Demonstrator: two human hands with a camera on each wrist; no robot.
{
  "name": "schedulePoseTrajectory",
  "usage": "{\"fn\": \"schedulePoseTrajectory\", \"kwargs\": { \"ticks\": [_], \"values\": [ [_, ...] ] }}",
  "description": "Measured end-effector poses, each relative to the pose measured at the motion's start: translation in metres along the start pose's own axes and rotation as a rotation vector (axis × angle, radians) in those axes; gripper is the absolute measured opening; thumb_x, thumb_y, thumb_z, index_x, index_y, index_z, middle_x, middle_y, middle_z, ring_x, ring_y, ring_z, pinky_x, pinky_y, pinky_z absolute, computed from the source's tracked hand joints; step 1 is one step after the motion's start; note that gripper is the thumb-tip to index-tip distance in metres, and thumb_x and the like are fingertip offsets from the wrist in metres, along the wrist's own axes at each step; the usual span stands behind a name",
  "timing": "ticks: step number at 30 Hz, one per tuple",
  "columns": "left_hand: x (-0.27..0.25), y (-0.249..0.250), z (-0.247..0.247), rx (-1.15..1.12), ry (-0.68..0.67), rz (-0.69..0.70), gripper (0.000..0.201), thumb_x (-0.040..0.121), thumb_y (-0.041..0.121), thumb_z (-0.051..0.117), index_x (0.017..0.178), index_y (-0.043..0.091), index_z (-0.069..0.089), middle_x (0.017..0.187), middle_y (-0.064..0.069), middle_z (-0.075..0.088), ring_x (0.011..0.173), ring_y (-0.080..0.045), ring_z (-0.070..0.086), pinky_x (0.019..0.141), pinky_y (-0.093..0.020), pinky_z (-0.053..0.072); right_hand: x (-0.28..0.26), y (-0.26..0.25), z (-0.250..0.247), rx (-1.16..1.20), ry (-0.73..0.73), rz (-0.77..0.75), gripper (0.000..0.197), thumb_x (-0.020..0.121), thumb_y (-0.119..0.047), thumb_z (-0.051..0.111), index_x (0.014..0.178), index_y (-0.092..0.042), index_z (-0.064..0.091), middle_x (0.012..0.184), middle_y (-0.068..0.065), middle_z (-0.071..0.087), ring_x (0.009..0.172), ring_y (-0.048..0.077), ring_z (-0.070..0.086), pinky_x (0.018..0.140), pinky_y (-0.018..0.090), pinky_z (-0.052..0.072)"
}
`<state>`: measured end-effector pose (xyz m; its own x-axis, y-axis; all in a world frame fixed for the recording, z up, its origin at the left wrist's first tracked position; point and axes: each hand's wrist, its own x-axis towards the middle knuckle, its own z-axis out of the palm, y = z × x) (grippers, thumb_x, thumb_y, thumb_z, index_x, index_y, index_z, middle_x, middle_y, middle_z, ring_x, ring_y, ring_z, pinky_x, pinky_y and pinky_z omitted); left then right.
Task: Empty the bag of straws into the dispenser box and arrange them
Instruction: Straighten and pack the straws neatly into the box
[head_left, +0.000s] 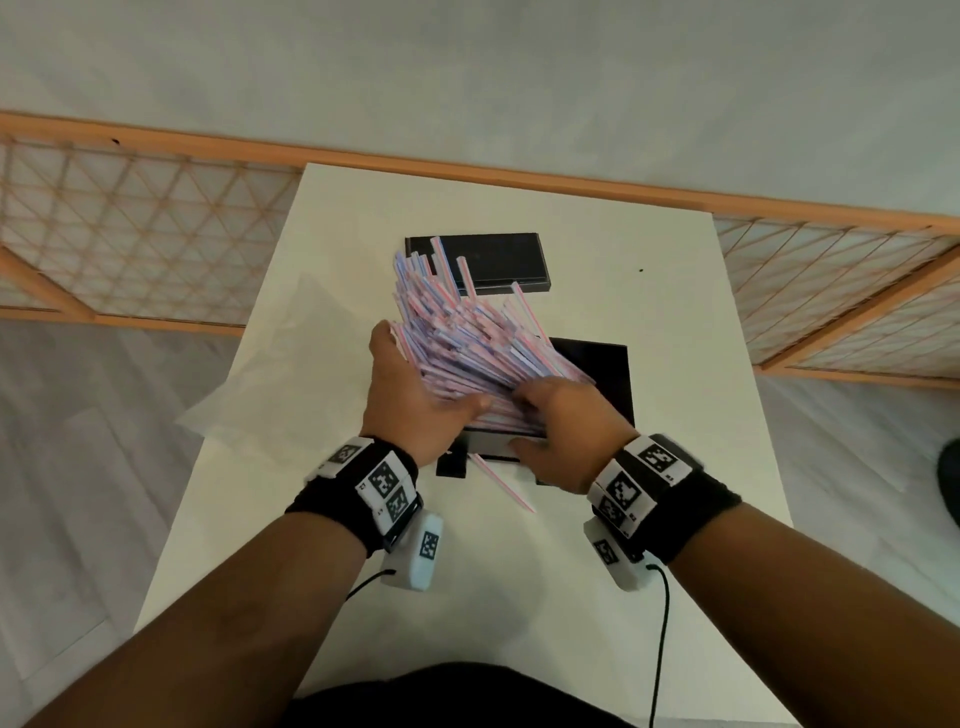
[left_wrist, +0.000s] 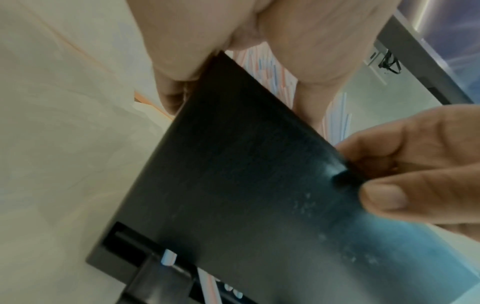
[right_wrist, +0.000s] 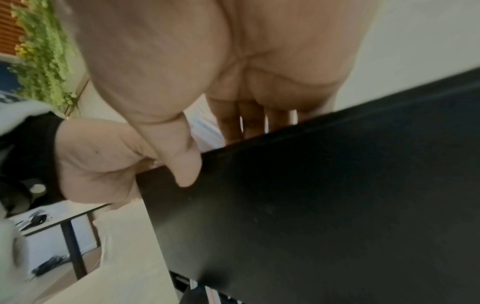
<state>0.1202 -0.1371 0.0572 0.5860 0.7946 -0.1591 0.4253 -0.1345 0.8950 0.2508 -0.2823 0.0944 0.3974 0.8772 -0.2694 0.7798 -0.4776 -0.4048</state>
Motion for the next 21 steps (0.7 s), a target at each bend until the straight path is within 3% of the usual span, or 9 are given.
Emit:
{"fn": "schedulePoseTrajectory", "kwargs": {
  "ticks": [2,4,5,7,9,11,15,19,21],
  "values": [
    [-0.001,-0.002,0.0,0.018,0.003,-0.018,0.122,0.064,0.021,0.097,0.154,0.013,0.015,0.147,-0.004,0.051,0.13,-0.021,0.056,0.111,-0.041,0.047,-0.015,0.005,0.001,0.003,0.142,-0.009,0.035,0.075,-0.031,0.067,0.105,-0.014,0.064,0.1,0.006,0.064,0.095,0.03,0.06,0.077,0.038,0.053],
    [-0.003,-0.002,0.001,0.005,0.013,-0.023,0.118,0.066,0.022,0.097,0.153,0.014,0.017,0.145,0.0,0.052,0.127,-0.017,0.056,0.11,-0.036,0.046,-0.033,0.006,0.004,0.018,0.253,-0.049,0.02,0.075,-0.029,0.065,0.09,-0.015,0.062,0.087,0.004,0.064,0.082,0.031,0.061,0.065,0.038,0.052],
    [-0.003,-0.001,0.002,-0.021,0.018,-0.023,0.115,0.066,0.024,0.096,0.152,0.014,0.02,0.142,0.003,0.053,0.124,-0.013,0.056,0.108,-0.032,0.045,-0.041,0.005,0.007,0.012,0.241,-0.055,0.016,0.076,-0.032,0.061,0.083,-0.018,0.059,0.08,0.002,0.064,0.076,0.031,0.062,0.062,0.038,0.051],
    [-0.003,0.001,0.004,-0.084,0.022,-0.029,0.11,0.067,0.028,0.095,0.15,0.014,0.023,0.139,0.005,0.054,0.121,-0.011,0.056,0.106,-0.029,0.045,-0.05,0.0,0.017,-0.039,0.055,0.005,0.02,0.082,-0.042,0.054,0.084,-0.023,0.061,0.078,-0.002,0.068,0.077,0.028,0.065,0.066,0.037,0.053],
    [-0.003,0.002,0.005,-0.122,0.024,-0.043,0.11,0.069,0.031,0.094,0.151,0.013,0.023,0.142,0.003,0.054,0.125,-0.014,0.056,0.109,-0.032,0.045,-0.048,-0.004,0.032,-0.097,-0.127,0.095,0.025,0.089,-0.045,0.054,0.099,-0.024,0.065,0.092,-0.001,0.071,0.091,0.026,0.065,0.077,0.035,0.054],
    [-0.003,0.0,0.006,-0.118,-0.001,-0.038,0.112,0.066,0.029,0.096,0.15,0.014,0.024,0.138,0.006,0.054,0.122,-0.011,0.056,0.106,-0.029,0.045,-0.038,-0.006,0.048,-0.132,-0.204,0.158,0.029,0.093,-0.043,0.054,0.11,-0.023,0.065,0.107,0.003,0.07,0.102,0.027,0.064,0.086,0.037,0.053],
    [-0.004,-0.005,0.002,-0.13,-0.06,0.001,0.128,0.055,0.02,0.101,0.151,0.012,0.017,0.137,0.008,0.052,0.126,-0.008,0.055,0.106,-0.027,0.046,-0.006,-0.009,0.074,-0.194,-0.241,0.222,0.034,0.096,-0.041,0.053,0.118,-0.016,0.063,0.12,0.01,0.065,0.108,0.031,0.063,0.091,0.039,0.053],
    [-0.004,-0.007,0.001,-0.126,-0.089,0.024,0.139,0.05,0.019,0.103,0.154,0.012,0.011,0.139,0.011,0.052,0.125,-0.004,0.055,0.097,-0.012,0.044,0.013,-0.013,0.096,-0.208,-0.231,0.297,0.04,0.097,-0.041,0.053,0.13,-0.018,0.055,0.124,0.009,0.062,0.111,0.031,0.062,0.09,0.04,0.05],
    [-0.005,-0.008,0.001,-0.118,-0.088,0.033,0.138,0.05,0.018,0.103,0.153,0.011,0.012,0.132,0.018,0.052,0.121,0.001,0.055,0.095,-0.008,0.044,0.017,-0.013,0.104,-0.183,-0.217,0.357,0.04,0.096,-0.042,0.055,0.13,-0.021,0.054,0.124,0.009,0.062,0.11,0.031,0.062,0.09,0.041,0.05]
  ]
}}
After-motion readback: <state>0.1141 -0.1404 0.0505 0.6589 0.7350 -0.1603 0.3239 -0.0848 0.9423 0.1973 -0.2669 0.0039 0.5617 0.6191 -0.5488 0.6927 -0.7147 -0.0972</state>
